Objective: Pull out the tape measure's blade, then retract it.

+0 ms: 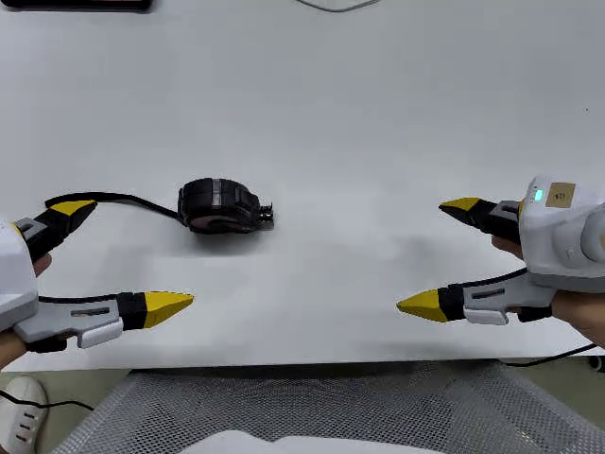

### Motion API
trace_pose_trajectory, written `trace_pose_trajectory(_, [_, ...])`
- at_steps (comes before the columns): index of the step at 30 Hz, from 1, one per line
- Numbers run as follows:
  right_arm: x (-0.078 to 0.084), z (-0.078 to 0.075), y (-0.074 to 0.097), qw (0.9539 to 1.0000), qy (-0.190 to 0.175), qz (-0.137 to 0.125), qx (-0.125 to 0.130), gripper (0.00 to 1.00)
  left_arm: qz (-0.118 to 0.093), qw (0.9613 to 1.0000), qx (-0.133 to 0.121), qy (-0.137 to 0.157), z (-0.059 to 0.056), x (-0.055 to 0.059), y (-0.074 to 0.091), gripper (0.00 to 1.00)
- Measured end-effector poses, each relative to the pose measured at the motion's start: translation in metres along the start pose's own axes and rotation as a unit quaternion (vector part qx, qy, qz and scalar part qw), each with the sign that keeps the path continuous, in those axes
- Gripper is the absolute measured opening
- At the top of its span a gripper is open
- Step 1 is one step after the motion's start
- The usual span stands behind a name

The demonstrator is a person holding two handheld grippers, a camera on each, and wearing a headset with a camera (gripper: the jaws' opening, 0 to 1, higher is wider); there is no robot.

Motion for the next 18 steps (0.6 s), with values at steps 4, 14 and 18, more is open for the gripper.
trace_pose_trajectory(4, [-0.0012, 0.0005, -0.0009, 1.0, 0.002, 0.0, -0.001, 0.83, 0.002, 1.0, 0.003, 0.0, -0.0005, -0.0005, -0.0014, 0.99])
trace_pose_trajectory(14, [-0.0045, -0.0021, -0.0053, 0.9999, 0.008, 0.0, -0.007, 0.83, 0.006, 0.9999, 0.008, -0.009, 0.0044, -0.0056, -0.0058, 0.99])
trace_pose_trajectory(18, [-0.0071, -0.0035, -0.0075, 0.9999, 0.012, -0.001, -0.009, 0.84, 0.01, 0.9998, 0.01, -0.011, 0.0062, -0.0075, -0.0092, 0.99])
Point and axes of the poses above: the centre of the closed fingertips' face, and the gripper's own axes: y roughly backward along the fingers, z roughly to its left, x roughly out of its underside, the point moved 3 cm from there along y, roughly backward along the fingers, and after that the axes turned 12 degrees about x, right-handed, at the moved point
